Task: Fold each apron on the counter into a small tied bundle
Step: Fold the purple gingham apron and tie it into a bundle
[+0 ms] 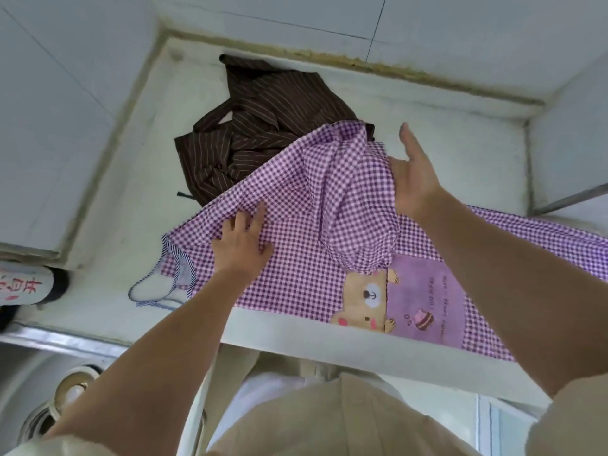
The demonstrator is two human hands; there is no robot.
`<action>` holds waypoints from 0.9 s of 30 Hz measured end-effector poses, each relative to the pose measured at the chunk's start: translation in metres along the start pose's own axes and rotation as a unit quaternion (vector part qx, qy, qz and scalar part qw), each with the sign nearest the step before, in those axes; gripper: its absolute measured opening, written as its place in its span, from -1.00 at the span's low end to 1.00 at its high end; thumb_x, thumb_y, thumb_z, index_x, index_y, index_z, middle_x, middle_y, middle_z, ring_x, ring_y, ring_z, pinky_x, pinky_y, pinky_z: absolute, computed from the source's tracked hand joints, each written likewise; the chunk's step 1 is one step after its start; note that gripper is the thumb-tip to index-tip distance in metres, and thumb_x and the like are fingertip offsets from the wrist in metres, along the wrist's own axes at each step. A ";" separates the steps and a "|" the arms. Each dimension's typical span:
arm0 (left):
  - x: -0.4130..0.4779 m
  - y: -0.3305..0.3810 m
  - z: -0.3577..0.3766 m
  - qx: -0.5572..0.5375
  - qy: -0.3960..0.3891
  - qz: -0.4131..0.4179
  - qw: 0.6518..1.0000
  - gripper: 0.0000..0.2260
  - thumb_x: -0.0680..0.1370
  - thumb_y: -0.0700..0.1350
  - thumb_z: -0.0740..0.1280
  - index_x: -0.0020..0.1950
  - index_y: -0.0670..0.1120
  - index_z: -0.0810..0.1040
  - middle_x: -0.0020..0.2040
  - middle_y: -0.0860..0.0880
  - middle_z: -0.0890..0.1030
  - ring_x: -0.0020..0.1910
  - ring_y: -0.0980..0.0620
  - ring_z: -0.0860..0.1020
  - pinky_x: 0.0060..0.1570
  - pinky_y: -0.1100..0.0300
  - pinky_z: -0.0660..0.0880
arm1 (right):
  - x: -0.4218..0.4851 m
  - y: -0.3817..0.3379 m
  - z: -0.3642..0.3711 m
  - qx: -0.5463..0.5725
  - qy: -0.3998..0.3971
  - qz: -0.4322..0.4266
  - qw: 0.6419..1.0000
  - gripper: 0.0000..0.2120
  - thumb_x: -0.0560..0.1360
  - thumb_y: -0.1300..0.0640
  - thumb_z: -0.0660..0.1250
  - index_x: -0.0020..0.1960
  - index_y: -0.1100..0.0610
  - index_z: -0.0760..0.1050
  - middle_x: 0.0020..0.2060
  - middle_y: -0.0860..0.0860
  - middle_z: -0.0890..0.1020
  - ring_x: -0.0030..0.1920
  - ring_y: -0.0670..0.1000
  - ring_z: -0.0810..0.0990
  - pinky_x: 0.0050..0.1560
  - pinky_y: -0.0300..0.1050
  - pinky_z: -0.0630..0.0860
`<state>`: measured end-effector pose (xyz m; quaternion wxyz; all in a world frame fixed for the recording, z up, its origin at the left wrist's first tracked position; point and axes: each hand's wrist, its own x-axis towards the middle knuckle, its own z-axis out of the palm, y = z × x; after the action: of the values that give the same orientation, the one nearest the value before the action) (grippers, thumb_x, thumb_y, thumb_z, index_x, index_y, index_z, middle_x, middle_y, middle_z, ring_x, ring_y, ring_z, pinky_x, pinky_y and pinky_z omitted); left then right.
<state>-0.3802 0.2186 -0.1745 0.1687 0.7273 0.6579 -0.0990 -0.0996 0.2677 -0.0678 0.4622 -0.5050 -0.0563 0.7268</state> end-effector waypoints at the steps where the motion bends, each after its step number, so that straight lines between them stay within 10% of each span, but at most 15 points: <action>1: 0.002 0.000 -0.001 -0.003 0.003 0.003 1.000 -0.23 0.55 0.23 0.21 0.58 0.13 -0.21 0.42 -0.11 0.22 0.36 -0.18 0.26 0.22 -0.22 0.45 | 0.002 -0.002 0.003 -0.008 -0.014 0.002 1.000 -0.36 0.46 -0.29 0.27 0.30 0.19 0.49 0.23 0.16 0.61 0.21 0.18 0.60 0.33 0.14 0.43; 4: 0.012 0.002 -0.010 -0.024 0.008 0.014 1.000 -0.19 0.55 0.21 0.24 0.58 0.10 -0.26 0.41 -0.12 0.30 0.31 -0.16 0.37 0.15 -0.13 0.52 | 0.020 -0.006 0.023 -0.042 -0.039 -0.073 0.996 -0.71 0.61 0.00 0.23 0.19 0.12 0.60 0.07 0.06 0.69 0.00 0.02 0.68 0.17 0.00 0.48; 6: 0.019 0.004 -0.017 -0.046 0.019 0.007 0.999 -0.19 0.58 0.19 0.23 0.57 0.08 -0.29 0.35 -0.12 0.39 0.21 -0.12 0.47 0.06 -0.04 0.54 | 0.040 -0.004 0.032 -0.163 0.040 -0.143 0.975 -0.47 0.56 0.13 0.35 0.49 0.01 0.31 0.31 0.07 0.53 0.17 0.02 0.59 0.24 0.09 0.45; 9: 0.026 0.005 -0.027 -0.057 0.046 -0.012 0.997 -0.23 0.60 0.10 0.24 0.59 0.02 -0.23 0.37 -0.14 0.38 0.16 -0.09 0.51 0.04 0.02 0.53 | 0.064 0.013 0.026 -0.407 0.170 -0.212 0.872 -0.07 0.46 -0.02 0.46 0.59 0.11 -0.07 0.52 0.13 0.22 0.44 0.11 0.34 0.44 0.20 0.30; 15: 0.044 0.003 -0.035 -0.103 0.116 0.001 0.988 -0.39 0.56 -0.08 0.33 0.54 -0.06 0.13 0.33 -0.15 0.34 0.17 -0.09 0.48 0.06 0.04 0.55 | 0.055 0.054 0.011 -0.593 0.205 -0.443 0.641 -0.41 0.37 -0.28 0.37 0.15 0.15 0.41 0.08 0.08 0.46 0.10 0.05 0.44 0.16 0.02 0.44; 21: 0.062 0.017 -0.033 -0.129 0.111 0.079 0.982 -0.58 0.57 -0.07 0.29 0.42 -0.06 0.32 0.31 -0.12 0.40 0.23 -0.09 0.45 0.13 0.01 0.52 | 0.055 0.093 -0.012 -0.839 0.122 -0.188 0.496 -0.24 0.35 -0.28 0.42 0.36 0.09 0.24 0.30 0.08 0.33 0.30 0.12 0.34 0.29 0.10 0.37; 23: 0.066 0.022 -0.032 -0.114 0.089 0.070 0.987 -0.54 0.58 -0.03 0.28 0.46 -0.02 0.28 0.29 -0.12 0.38 0.24 -0.09 0.41 0.21 -0.04 0.47 | 0.059 0.080 -0.017 -0.821 0.132 -0.146 0.536 -0.56 0.48 0.00 0.37 0.28 0.14 0.37 0.21 0.12 0.47 0.20 0.16 0.49 0.07 0.03 0.49; 27: 0.070 0.023 -0.031 -0.096 0.072 0.060 0.991 -0.51 0.58 0.01 0.27 0.50 0.01 0.25 0.32 -0.11 0.34 0.29 -0.08 0.36 0.29 -0.05 0.40 | 0.059 0.029 -0.021 -0.570 0.284 -0.231 0.736 -0.82 0.53 0.23 0.24 0.09 0.21 0.53 -0.15 0.08 0.58 -0.11 0.06 0.55 -0.21 -0.18 0.31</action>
<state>-0.3522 0.2935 -0.1690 0.1958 0.7507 0.6303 0.0279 -0.1048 0.2863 -0.1340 0.2363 -0.8281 -0.4411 0.2528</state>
